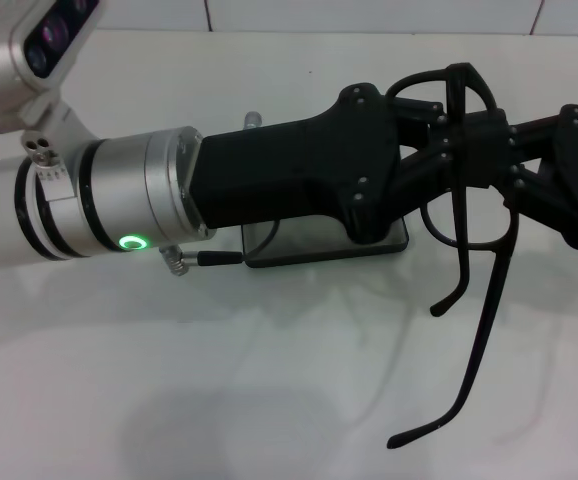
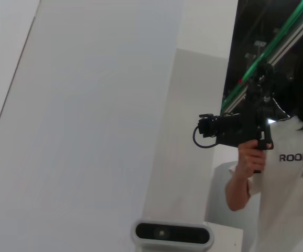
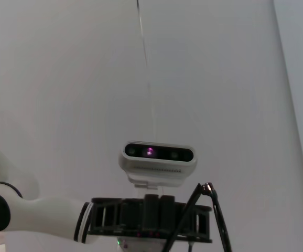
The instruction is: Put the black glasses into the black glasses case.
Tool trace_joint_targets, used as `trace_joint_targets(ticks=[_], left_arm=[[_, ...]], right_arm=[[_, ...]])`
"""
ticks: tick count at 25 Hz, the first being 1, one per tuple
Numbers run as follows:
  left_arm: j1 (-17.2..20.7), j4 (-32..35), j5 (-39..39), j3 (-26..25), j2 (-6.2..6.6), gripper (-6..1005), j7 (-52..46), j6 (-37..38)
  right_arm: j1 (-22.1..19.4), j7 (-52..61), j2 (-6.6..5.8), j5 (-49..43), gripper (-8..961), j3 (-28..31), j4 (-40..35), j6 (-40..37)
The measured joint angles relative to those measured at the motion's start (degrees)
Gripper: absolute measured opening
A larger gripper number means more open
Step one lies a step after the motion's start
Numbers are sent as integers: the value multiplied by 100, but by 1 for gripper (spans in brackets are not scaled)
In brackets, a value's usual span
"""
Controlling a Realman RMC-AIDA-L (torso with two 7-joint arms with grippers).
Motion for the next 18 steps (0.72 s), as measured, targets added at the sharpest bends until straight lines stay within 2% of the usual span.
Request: trace_joint_targets(ticks=[7,12,18], left_arm=[[-18,-223,-178,42,2,38,115,36],[-16,-228,-189,60,19,38,234,432],[-24,-313,-186,75,4,37,233,507]], right_arm=[[-22,-66,3,65,67,29,80,-59],[-70,-159,-17,165,67,73,206,-30],[-100,-237,-16,329,67,61,290,-106]])
